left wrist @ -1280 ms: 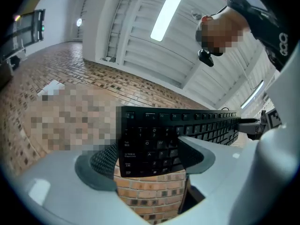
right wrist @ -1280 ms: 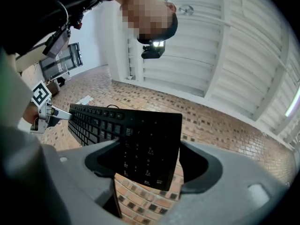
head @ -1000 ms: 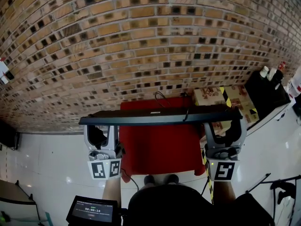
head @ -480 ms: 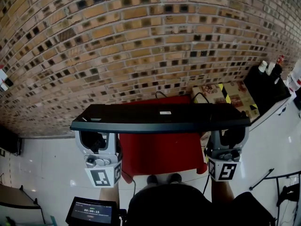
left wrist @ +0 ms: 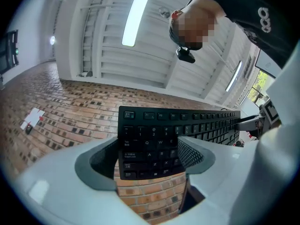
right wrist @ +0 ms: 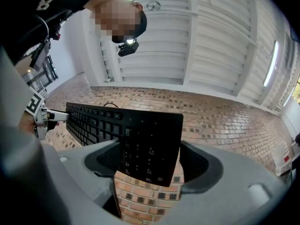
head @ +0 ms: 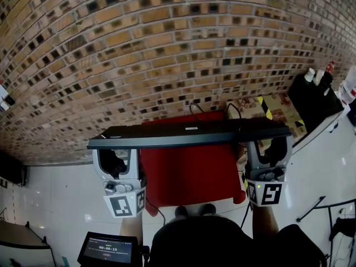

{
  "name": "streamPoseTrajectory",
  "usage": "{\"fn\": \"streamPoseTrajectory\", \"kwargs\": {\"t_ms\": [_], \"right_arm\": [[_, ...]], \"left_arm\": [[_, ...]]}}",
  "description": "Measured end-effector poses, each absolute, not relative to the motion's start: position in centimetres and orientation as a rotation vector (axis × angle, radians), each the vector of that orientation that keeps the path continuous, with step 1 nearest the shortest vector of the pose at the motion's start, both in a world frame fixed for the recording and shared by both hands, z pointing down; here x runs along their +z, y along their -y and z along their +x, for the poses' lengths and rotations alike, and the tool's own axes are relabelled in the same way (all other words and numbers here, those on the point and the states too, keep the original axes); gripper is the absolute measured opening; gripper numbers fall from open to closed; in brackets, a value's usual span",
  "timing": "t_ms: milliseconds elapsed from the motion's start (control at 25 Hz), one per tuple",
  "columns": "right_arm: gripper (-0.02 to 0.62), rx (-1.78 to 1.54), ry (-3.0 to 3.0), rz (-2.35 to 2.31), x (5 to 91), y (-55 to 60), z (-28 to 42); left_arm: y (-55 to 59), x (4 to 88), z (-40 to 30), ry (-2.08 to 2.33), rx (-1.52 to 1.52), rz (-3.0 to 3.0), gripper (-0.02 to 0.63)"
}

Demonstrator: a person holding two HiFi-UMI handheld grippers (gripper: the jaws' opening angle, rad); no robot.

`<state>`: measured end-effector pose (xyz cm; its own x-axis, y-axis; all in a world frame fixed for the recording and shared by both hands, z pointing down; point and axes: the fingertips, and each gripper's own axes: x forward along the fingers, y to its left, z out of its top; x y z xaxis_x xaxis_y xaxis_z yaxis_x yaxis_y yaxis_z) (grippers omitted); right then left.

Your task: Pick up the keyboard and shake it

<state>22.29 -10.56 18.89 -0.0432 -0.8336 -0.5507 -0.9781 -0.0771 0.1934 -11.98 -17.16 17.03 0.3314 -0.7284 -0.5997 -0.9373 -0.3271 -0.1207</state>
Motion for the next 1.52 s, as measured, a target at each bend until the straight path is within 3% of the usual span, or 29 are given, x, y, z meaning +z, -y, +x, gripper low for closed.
{"fn": "streamPoseTrajectory", "kwargs": {"t_ms": [360,720,1520], "right_arm": [[0.357,0.847,-2.012,-1.953,18.4,12.1,20.5],[0.357,1.057,-1.841,-1.821,13.1,9.8,19.5],[0.354,1.043,-1.822,-1.821,12.7,10.7,19.3]], "left_arm": [[18.0,18.6,-13.8,-1.544,0.626,-2.172,0.407],[15.4,13.1,-15.0,-1.442,0.774,-2.003,0.405],[15.6,12.3,-15.3,-1.442,0.795,-1.955,0.407]]}}
